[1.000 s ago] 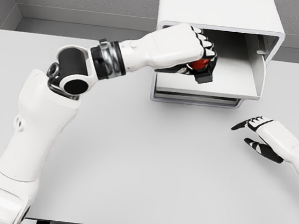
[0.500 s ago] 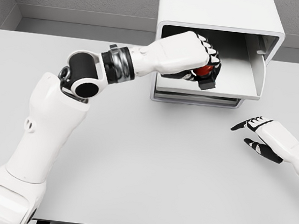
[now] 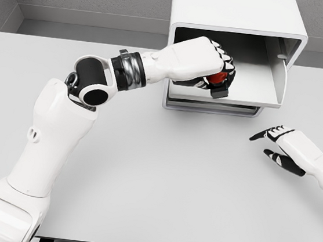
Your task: Slide open multi-storey tabletop storage cabinets and put open load switch and slide close multi-storey tabletop storage cabinets
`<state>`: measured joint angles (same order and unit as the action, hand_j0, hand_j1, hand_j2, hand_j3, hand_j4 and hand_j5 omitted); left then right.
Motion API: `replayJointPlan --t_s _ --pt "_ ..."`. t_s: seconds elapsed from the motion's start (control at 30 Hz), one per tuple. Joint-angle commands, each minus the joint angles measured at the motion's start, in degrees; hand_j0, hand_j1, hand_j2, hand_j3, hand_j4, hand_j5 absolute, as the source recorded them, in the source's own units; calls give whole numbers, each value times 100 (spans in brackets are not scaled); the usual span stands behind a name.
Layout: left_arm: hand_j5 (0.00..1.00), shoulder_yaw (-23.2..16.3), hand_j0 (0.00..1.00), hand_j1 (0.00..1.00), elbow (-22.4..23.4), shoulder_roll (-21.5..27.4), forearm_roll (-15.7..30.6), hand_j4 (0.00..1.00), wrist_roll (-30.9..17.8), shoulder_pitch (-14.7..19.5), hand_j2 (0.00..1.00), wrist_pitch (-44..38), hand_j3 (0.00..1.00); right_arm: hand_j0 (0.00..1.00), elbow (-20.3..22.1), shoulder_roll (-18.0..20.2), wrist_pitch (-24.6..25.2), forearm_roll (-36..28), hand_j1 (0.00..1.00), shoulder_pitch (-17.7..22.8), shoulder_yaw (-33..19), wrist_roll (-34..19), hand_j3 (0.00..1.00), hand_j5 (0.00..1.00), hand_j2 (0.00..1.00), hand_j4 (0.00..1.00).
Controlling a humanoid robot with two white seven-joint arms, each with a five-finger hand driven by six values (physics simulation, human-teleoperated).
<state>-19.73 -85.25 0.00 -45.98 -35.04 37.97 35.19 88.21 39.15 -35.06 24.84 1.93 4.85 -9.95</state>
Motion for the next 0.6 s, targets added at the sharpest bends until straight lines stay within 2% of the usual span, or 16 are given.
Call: replayJointPlan --t_s 0.0,0.27,0.37,0.57 --pt "44 5 44 44 9 0 10 44 4 0 44 -19 44 62 3 14 6 -41 62 0 -1 2 62 62 62 62" --pt "57 22 57 57 18 0 -34 57 4 0 57 -19 57 62 3 14 6 -41 62 9 -1 2 62 62 62 62" --pt "65 13 65 65 9 0 -34 65 4 0 65 -19 65 62 -6 14 6 -41 62 9 -1 11 62 62 62 62" --pt "68 22 68 68 9 0 -34 68 4 0 68 -19 68 62 -6 14 6 -41 62 9 -10 2 62 62 62 62"
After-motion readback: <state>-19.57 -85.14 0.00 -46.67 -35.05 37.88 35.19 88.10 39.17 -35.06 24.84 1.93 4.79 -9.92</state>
